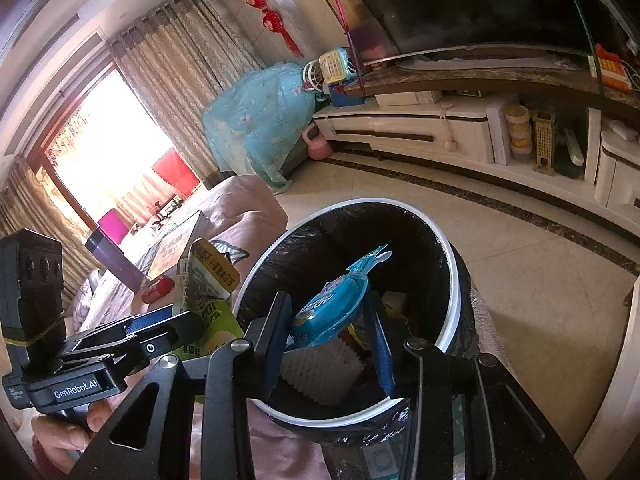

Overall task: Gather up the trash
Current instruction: 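Carry pouch and toothpaste tube over the bin and lower them inside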

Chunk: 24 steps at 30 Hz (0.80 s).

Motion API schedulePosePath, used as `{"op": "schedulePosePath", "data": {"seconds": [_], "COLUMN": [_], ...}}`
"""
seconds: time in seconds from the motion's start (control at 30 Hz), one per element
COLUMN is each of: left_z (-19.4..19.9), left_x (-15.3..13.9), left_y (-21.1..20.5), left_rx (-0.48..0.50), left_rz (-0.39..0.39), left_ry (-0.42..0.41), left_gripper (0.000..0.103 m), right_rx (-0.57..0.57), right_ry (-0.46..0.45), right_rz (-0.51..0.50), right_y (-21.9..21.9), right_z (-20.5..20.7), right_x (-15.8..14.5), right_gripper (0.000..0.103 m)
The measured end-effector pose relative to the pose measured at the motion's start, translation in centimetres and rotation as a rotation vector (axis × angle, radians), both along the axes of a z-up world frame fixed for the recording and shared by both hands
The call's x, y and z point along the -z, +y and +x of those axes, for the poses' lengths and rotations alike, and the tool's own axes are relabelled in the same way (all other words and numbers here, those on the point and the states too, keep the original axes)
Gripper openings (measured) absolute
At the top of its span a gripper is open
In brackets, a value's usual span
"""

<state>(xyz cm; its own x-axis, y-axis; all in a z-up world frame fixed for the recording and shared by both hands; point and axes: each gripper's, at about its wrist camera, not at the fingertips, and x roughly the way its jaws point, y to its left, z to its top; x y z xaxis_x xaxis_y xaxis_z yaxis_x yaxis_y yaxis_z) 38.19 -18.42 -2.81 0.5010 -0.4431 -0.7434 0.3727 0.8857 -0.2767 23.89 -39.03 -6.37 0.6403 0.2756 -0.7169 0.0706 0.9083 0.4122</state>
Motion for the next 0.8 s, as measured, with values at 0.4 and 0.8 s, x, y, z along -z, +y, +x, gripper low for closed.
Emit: {"op": "schedulePosePath", "data": {"seconds": [0.4, 0.8], "left_z": [1.0, 1.8], "left_x": [0.2, 0.4], "left_y": [-0.9, -1.3], "left_rx": [-0.004, -0.008], "left_rz": [0.0, -0.001], "left_ry": [0.008, 0.01], "left_gripper": [0.045, 0.045], "right_rx": [0.007, 0.004], "right_ry": [0.009, 0.01], "right_rz": [-0.003, -0.01], "right_y": [-0.4, -0.6], "right_z": [0.5, 1.0], "right_x": [0.2, 0.0], "right_gripper": [0.037, 0.036]}}
